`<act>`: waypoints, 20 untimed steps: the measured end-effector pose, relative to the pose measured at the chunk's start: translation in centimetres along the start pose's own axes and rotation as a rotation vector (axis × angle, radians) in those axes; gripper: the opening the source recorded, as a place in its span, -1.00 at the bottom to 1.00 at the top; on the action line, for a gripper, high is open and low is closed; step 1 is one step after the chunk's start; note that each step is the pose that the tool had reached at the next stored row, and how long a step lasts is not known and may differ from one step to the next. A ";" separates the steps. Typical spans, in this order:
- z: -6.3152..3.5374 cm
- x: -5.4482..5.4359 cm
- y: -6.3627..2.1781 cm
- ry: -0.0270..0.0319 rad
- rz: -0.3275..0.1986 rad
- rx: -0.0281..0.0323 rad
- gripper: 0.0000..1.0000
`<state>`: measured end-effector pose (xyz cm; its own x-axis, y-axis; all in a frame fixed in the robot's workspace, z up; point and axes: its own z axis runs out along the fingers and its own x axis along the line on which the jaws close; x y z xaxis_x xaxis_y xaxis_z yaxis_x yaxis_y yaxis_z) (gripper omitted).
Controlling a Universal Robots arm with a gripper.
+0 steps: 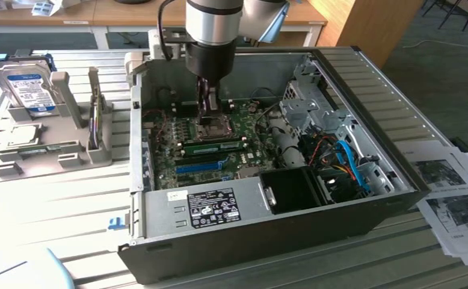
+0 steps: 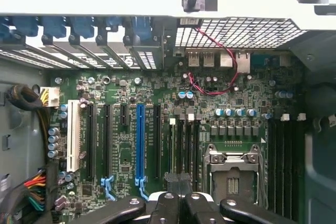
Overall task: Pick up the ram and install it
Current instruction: 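Press down the ram until it locks into place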
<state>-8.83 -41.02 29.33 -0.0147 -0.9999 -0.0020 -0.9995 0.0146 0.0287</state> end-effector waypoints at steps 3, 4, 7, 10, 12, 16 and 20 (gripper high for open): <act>-0.45 0.0 0.01 0.0005 0.000 0.0000 -0.81; -0.59 0.0 0.02 0.0006 0.000 0.0001 -0.81; -1.07 0.0 0.03 0.0018 0.000 0.0000 -0.81; -1.48 0.0 0.04 0.0026 0.000 0.0000 -0.81; -1.76 0.0 0.05 0.0029 0.000 0.0000 -0.81; -2.34 0.0 0.07 0.0034 0.000 0.0001 -0.81; -2.85 0.0 0.08 0.0036 0.000 0.0000 -0.81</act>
<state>-8.83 -41.03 32.18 -0.0147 -0.9999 0.0016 -0.9995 0.0148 0.0287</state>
